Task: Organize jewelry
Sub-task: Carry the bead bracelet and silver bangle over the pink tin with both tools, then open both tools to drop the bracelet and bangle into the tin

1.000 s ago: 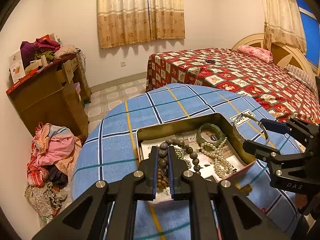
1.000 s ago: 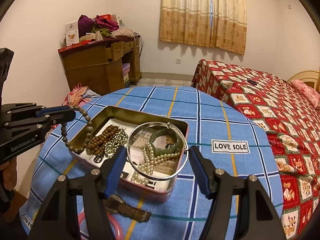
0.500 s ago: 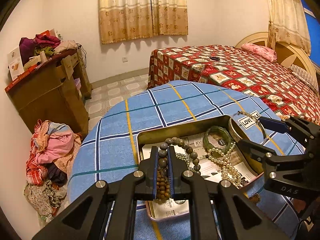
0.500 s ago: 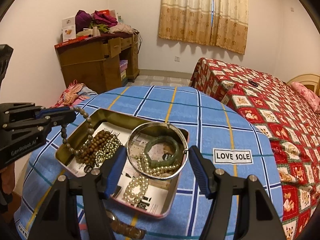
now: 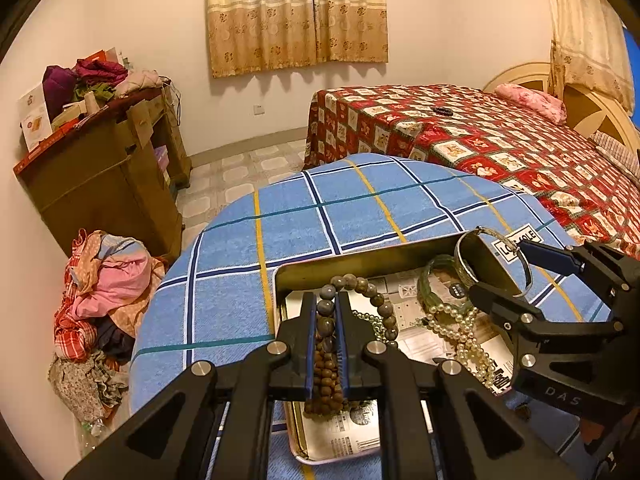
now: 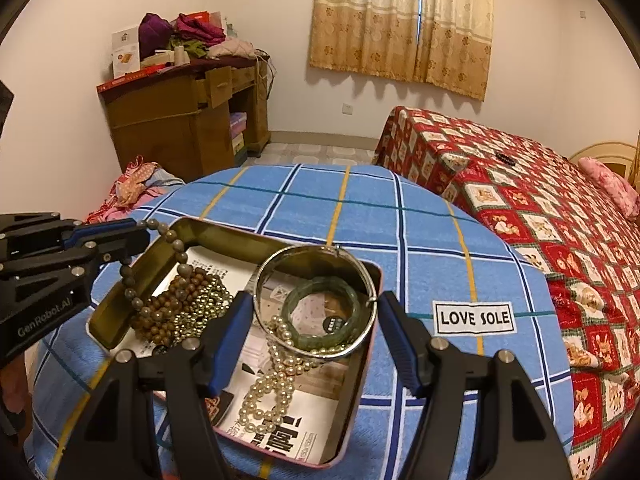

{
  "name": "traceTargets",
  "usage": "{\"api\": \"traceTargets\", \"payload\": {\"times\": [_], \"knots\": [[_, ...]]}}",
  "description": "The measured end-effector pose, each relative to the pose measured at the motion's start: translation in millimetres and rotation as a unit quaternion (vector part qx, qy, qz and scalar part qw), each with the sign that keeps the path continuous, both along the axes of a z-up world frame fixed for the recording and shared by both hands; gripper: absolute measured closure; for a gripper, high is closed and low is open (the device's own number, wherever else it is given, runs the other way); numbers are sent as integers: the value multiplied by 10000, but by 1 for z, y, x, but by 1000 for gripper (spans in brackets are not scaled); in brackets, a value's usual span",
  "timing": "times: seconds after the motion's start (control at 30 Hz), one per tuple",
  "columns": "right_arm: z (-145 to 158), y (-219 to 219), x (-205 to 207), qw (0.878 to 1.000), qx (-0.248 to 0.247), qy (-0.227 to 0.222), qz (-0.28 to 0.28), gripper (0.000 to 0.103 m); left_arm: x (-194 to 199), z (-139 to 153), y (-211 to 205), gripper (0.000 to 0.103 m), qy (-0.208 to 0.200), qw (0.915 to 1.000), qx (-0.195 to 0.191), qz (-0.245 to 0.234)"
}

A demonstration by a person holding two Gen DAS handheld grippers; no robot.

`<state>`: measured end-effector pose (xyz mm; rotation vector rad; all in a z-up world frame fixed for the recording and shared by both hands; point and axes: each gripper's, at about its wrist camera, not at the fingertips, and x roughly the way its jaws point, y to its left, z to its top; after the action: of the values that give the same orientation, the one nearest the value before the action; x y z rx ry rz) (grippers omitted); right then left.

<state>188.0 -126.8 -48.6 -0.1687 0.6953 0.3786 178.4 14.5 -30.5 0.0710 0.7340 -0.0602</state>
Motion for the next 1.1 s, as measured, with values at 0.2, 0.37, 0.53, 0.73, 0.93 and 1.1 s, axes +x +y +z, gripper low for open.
{"api": "traceTargets", "payload": {"times": [0.2,0.37,0.53,0.73,0.93,1.1], "knots": [[-5,1,4,9999,-52,76,-55,36,4,-4,2,95,37,9999,17,107],[-8,2,6,9999,-2,141,-6,36,4,-2,3,94,-3,9999,-27,113],[-8,1,5,9999,34,114,-7,31,2,0,-6,76,-24,9999,157,26],[-6,-5,1,9999,24,80,-96,25,-2,0,0,33,-121,9997,113,162],[-13,-11,-5,9997,60,154,-191,22,-5,-7,3,33,-37,9995,182,241],[-15,-13,-10,9996,93,189,-194,22,-8,-11,4,33,14,9994,194,273]]}}
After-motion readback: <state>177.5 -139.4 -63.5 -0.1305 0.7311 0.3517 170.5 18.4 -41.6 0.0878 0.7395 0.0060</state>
